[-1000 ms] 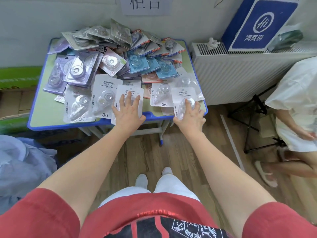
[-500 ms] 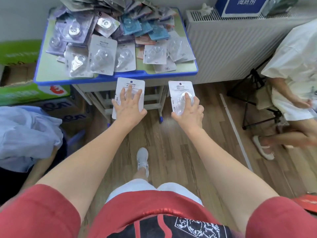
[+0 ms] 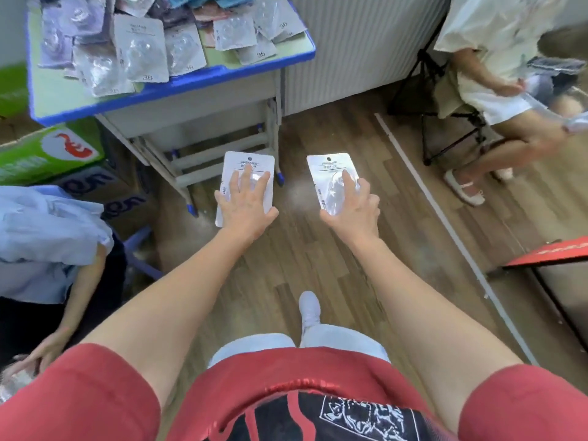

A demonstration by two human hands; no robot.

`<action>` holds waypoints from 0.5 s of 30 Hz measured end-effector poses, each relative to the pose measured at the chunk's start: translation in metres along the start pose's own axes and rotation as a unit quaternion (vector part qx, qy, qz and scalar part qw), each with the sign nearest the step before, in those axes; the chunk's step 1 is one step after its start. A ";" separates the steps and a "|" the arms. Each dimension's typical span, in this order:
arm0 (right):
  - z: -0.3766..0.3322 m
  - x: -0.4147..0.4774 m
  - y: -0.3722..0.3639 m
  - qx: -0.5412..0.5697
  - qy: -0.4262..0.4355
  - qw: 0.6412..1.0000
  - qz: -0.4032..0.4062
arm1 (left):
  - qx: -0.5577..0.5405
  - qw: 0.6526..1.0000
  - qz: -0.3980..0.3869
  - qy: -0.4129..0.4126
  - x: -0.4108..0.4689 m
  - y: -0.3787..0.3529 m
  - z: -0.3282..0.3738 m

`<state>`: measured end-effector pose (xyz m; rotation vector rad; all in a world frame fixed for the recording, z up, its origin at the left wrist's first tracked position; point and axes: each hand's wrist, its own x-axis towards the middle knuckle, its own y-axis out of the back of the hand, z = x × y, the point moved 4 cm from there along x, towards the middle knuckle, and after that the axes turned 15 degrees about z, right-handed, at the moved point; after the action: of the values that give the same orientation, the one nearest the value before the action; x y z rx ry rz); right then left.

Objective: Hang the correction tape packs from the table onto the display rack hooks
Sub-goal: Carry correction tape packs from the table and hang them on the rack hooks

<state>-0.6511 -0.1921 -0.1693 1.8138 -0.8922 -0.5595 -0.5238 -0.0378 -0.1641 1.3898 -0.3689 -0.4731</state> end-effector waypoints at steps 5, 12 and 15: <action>0.028 -0.075 0.007 0.009 -0.079 0.996 0.029 | 0.010 0.996 -0.012 -0.087 -0.052 -0.008 0.010; 0.075 -0.188 0.028 -0.018 -0.185 0.980 0.073 | 0.012 0.975 -0.029 -0.219 -0.118 -0.020 0.045; 0.109 -0.235 0.043 -0.024 -0.242 0.965 0.097 | -0.005 0.959 -0.047 -0.278 -0.156 -0.026 0.081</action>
<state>-0.8889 -0.0811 -0.1778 1.5445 -1.3554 -0.9094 -0.7009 -0.0271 -0.1736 1.2503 -0.7564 -0.9478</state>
